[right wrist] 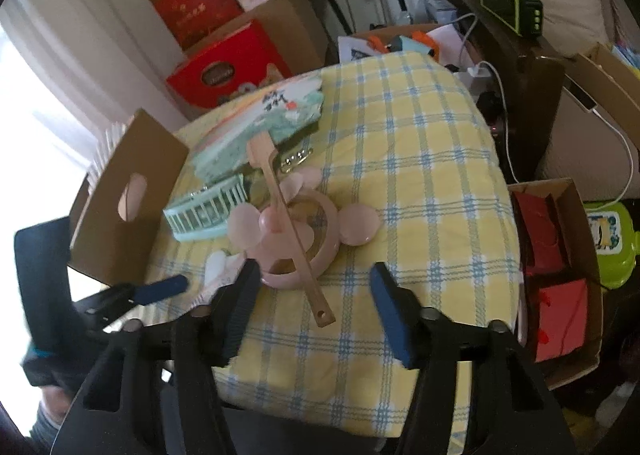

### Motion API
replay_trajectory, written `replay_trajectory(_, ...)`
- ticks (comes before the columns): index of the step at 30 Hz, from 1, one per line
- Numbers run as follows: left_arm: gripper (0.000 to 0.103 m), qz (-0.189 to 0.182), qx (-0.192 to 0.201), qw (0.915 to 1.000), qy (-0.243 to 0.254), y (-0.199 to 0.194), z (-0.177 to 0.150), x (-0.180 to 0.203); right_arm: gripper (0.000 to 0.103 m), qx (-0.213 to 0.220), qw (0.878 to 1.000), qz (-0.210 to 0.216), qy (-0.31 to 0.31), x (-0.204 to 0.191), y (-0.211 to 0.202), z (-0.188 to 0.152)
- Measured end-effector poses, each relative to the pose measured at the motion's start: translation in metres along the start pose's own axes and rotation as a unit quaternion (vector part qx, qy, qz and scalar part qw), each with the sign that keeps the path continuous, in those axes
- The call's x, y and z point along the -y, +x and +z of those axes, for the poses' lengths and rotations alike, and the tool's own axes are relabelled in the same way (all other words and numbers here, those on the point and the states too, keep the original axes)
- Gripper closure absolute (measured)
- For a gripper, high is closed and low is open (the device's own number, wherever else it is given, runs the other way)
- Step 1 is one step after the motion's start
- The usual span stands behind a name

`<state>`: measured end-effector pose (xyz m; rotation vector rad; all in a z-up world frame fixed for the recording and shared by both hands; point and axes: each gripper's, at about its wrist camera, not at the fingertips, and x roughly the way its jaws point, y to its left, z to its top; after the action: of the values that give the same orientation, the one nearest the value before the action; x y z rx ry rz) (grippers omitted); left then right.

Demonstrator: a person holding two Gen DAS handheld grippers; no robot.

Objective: Organize objects
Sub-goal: 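Grasp the green round hand fan by its wooden stick with the right gripper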

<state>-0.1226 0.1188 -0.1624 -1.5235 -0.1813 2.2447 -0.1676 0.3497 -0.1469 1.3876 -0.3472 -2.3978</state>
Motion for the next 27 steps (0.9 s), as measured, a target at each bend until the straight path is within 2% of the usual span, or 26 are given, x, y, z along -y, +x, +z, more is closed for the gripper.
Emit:
replay_trajectory(5,0.026,-0.054,0.009,0.9965,-0.063,-0.011,0.012,-0.014,0.075,-0.015,1.000,0.007,-0.010,-0.001,0.009,-0.002)
replay_trajectory(9,0.026,-0.090,0.015,0.9914,-0.094,-0.012,0.024,-0.017,0.086,-0.020,1.000,0.007,-0.021,-0.006,0.010,-0.003)
replay_trajectory(15,0.026,-0.119,0.008,0.9854,-0.122,0.002,0.041,-0.011,0.090,-0.015,0.999,0.019,-0.028,-0.011,0.005,-0.004)
replay_trajectory(19,0.026,-0.151,-0.009,0.9775,-0.147,0.012,0.044,-0.012,0.092,-0.012,0.998,0.053,-0.018,-0.015,-0.006,-0.005)
replay_trajectory(24,0.026,-0.175,-0.016,0.9704,-0.166,0.022,0.042,-0.013,0.093,-0.003,0.996,0.083,-0.031,-0.034,-0.023,-0.012)
replay_trajectory(27,0.028,-0.188,-0.022,0.9662,-0.174,0.030,0.041,-0.013,0.093,-0.006,0.995,0.084,-0.048,-0.049,-0.026,-0.019)
